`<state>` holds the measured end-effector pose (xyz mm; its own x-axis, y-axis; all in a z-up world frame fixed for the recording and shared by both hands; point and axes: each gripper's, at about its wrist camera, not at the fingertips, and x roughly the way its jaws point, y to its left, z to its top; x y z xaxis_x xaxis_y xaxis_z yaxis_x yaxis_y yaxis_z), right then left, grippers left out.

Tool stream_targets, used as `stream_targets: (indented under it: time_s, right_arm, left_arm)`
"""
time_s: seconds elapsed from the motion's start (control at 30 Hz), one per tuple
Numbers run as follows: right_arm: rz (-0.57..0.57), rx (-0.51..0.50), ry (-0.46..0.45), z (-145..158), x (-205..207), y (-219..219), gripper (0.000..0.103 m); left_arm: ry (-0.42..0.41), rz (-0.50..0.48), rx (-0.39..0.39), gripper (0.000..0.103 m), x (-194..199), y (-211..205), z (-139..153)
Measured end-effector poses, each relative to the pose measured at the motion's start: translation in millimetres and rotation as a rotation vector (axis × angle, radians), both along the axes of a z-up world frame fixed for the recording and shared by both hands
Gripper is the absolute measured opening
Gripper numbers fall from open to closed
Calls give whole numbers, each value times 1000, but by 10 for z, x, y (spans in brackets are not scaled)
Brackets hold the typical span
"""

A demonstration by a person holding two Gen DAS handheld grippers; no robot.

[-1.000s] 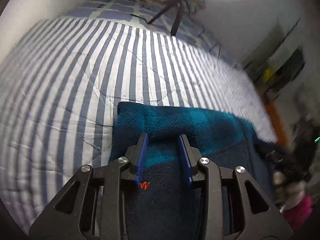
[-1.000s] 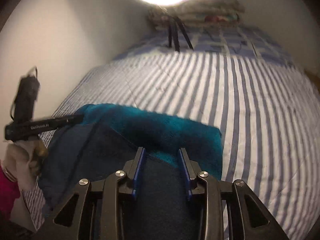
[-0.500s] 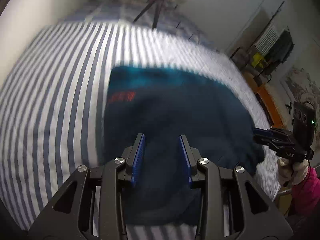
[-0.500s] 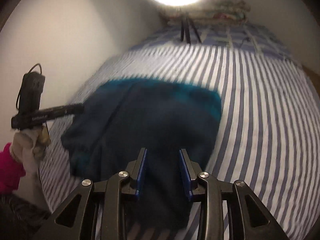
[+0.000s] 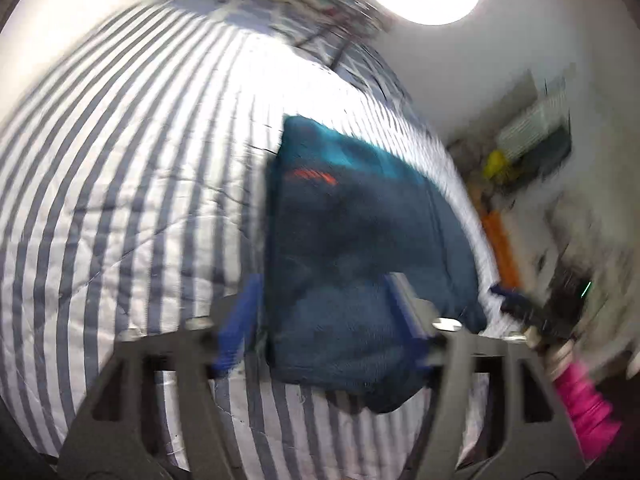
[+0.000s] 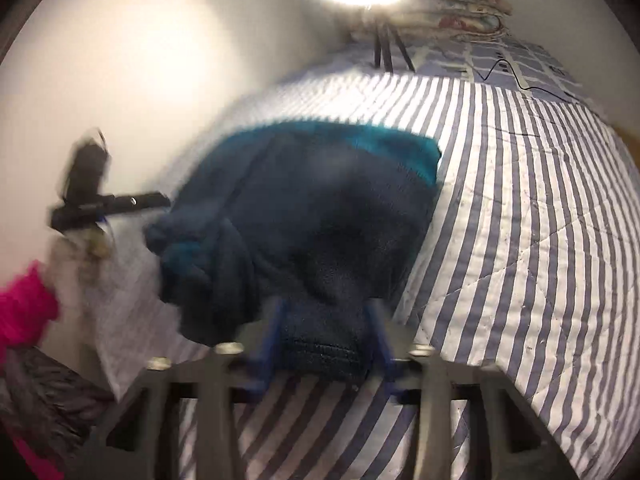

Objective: Fold large clothes

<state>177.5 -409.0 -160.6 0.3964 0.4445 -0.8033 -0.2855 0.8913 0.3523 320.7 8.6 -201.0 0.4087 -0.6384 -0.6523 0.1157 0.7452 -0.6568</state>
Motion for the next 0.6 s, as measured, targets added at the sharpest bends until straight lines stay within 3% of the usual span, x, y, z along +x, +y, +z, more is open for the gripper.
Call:
stream_targets:
  time_s: [0.03, 0.07, 0.17, 0.3, 0.47, 0.6]
  right_arm:
    - [-17, 13, -16, 6, -7, -55, 85]
    - [-44, 30, -38, 1, 1, -135, 89]
    - [-121, 109, 10, -159, 95, -321, 92]
    - [-203, 245, 116, -466, 236, -524, 92]
    - [-221, 315, 173, -696, 341, -575, 92]
    - [-217, 371, 184, -820, 433, -533, 92]
  left_arm:
    - [40, 26, -66, 73, 53, 93, -62]
    - [83, 46, -133, 73, 101, 162, -140]
    - [177, 80, -239, 73, 248, 236, -369]
    - [227, 35, -273, 73, 378, 157, -546]
    - [250, -17, -260, 73, 510, -4, -718]
    - [242, -27, -295, 73, 619, -77, -716]
